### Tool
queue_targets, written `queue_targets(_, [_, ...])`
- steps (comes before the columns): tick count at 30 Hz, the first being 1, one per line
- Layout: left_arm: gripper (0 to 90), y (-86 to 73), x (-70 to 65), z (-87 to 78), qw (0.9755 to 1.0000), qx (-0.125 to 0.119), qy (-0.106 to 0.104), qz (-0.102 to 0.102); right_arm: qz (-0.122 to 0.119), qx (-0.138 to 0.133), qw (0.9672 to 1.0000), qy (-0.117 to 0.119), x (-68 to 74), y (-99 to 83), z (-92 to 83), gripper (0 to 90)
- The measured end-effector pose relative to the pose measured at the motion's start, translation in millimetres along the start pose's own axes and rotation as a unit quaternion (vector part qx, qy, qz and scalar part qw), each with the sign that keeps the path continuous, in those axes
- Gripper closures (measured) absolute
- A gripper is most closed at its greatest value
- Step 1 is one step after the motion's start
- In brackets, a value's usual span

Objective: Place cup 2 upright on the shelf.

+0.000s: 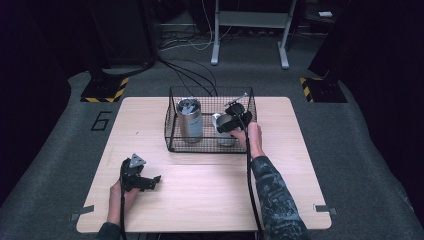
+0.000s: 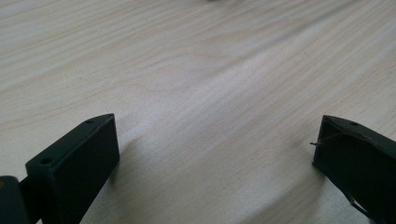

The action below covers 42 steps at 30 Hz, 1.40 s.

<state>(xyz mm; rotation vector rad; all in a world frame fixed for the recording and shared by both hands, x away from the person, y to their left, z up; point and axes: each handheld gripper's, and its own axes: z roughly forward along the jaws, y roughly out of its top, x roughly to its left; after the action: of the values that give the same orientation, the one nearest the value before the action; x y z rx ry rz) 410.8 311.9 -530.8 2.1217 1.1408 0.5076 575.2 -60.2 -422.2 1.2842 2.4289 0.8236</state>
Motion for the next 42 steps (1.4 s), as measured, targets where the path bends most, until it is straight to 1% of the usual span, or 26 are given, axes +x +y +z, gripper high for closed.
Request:
queue_targets(1, [0.0,0.0,-0.1,0.0,1.0,0.0,0.0,-0.001,0.005,0.002,1.0,0.003,-0.1,-0.5,0.0,4.7])
queue_targets(2, [0.0,0.0,0.0,0.0,1.0,0.0,0.0,0.0,0.002,0.001,1.0,0.005,-1.3,-1.1,-0.2,4.7])
queue_targets(5, [0.0,0.1,0.3,0.3,1.0,-0.003,0.002,0.002,0.003,0.009,0.9999,0.006,-0.6,-0.8,-0.8,4.5])
queue_targets(7, [0.0,0.1,0.4,0.3,1.0,-0.002,0.002,0.002,0.0,0.011,0.9999,0.006,-0.5,0.1,-0.6,3.1])
queue_targets(10, [0.0,0.1,0.1,-0.1,1.0,0.001,0.0,0.0,0.006,0.01,0.9999,0.005,-1.3,0.5,-2.0,0.5])
queue_targets(12, [0.0,0.1,0.2,-0.1,1.0,0.001,0.0,0.001,0.01,0.006,0.9999,0.006,-2.1,0.2,-3.9,0.0])
queue_targets(13, [0.0,-0.1,-0.5,0.3,1.0,-0.001,-0.002,-0.005,0.008,0.003,0.9999,0.007,-2.7,0.2,-5.0,0.0])
queue_targets(15, [0.0,0.1,0.1,-0.1,1.0,0.001,-0.001,0.0,0.009,-0.005,0.9999,0.012,-3.5,0.5,-8.6,0.0])
queue_targets(16, [0.0,0.0,-0.3,0.3,1.0,0.0,-0.002,-0.004,0.011,-0.011,0.9998,0.011,-3.4,0.9,-10.9,0.0])
queue_targets(17, [0.0,0.2,0.3,0.5,1.0,-0.002,0.0,0.0,0.011,-0.014,0.9998,0.012,-3.0,1.6,-14.0,0.0])
queue_targets(18, [0.0,0.1,-0.3,1.0,1.0,-0.005,0.0,-0.005,0.009,-0.019,0.9997,0.012,-2.7,2.3,-17.0,0.0])
queue_targets(19, [0.0,0.0,-0.3,1.4,1.0,-0.008,-0.001,-0.006,0.013,-0.019,0.9996,0.019,-1.4,2.8,-20.4,0.0])
queue_targets(20, [0.0,0.1,-0.3,1.4,1.0,-0.007,-0.001,-0.006,0.0,-0.023,0.9995,0.022,-1.0,3.6,-24.0,0.0])
queue_targets(21, [0.0,0.1,-0.2,1.3,1.0,-0.007,0.0,-0.005,-0.007,-0.027,0.9995,0.015,1.0,4.0,-27.7,0.0])
queue_targets(23, [0.0,-0.1,-0.7,1.1,1.0,-0.005,-0.002,-0.008,-0.013,-0.036,0.999,0.023,2.9,4.2,-34.4,0.0])
queue_targets(24, [0.0,0.2,-0.2,1.1,1.0,-0.005,0.0,-0.005,-0.017,-0.037,0.9988,0.026,4.6,4.0,-38.9,0.0])
queue_targets(26, [0.0,0.1,-0.4,1.4,1.0,-0.006,-0.001,-0.007,-0.025,-0.04,0.9983,0.033,6.8,3.5,-45.0,0.0])
queue_targets(28, [0.0,0.2,-0.7,0.9,1.0,-0.003,-0.002,-0.007,-0.035,-0.048,0.9977,0.033,10.2,2.9,-52.6,0.0])
queue_targets(30, [0.0,0.4,-0.1,1.2,1.0,-0.005,0.0,-0.003,-0.041,-0.057,0.9968,0.039,14.4,1.4,-62.0,0.0])
queue_targets(31, [0.0,0.1,-0.3,1.5,1.0,-0.008,-0.001,-0.006,-0.044,-0.059,0.9964,0.041,15.8,0.8,-64.9,0.0])
queue_targets(34, [0.0,0.5,0.0,1.1,1.0,-0.005,0.0,-0.003,-0.058,-0.069,0.9949,0.044,22.1,-2.5,-77.5,0.0])
queue_targets(36, [0.0,0.3,-0.3,1.3,1.0,-0.006,0.0,-0.006,-0.073,-0.075,0.9934,0.047,25.3,-5.7,-86.3,0.0])
queue_targets(38, [0.0,0.4,-0.3,1.2,1.0,-0.005,0.0,-0.006,-0.074,-0.082,0.9926,0.05,30.3,-9.7,-94.6,0.0])
queue_targets(39, [0.0,0.2,-1.4,2.1,0.9998,-0.012,0.001,-0.014,-0.082,-0.083,0.9919,0.05,31.8,-11.7,-99.0,0.0])
queue_targets(40, [0.0,0.3,-1.3,1.9,0.9999,-0.011,0.0,-0.014,-0.09,-0.086,0.991,0.049,32.6,-13.7,-102.1,0.0])
queue_targets(42, [0.0,0.4,-1.2,1.6,0.9999,-0.009,-0.001,-0.013,-0.095,-0.09,0.9902,0.048,36.4,-19.9,-111.4,0.0])
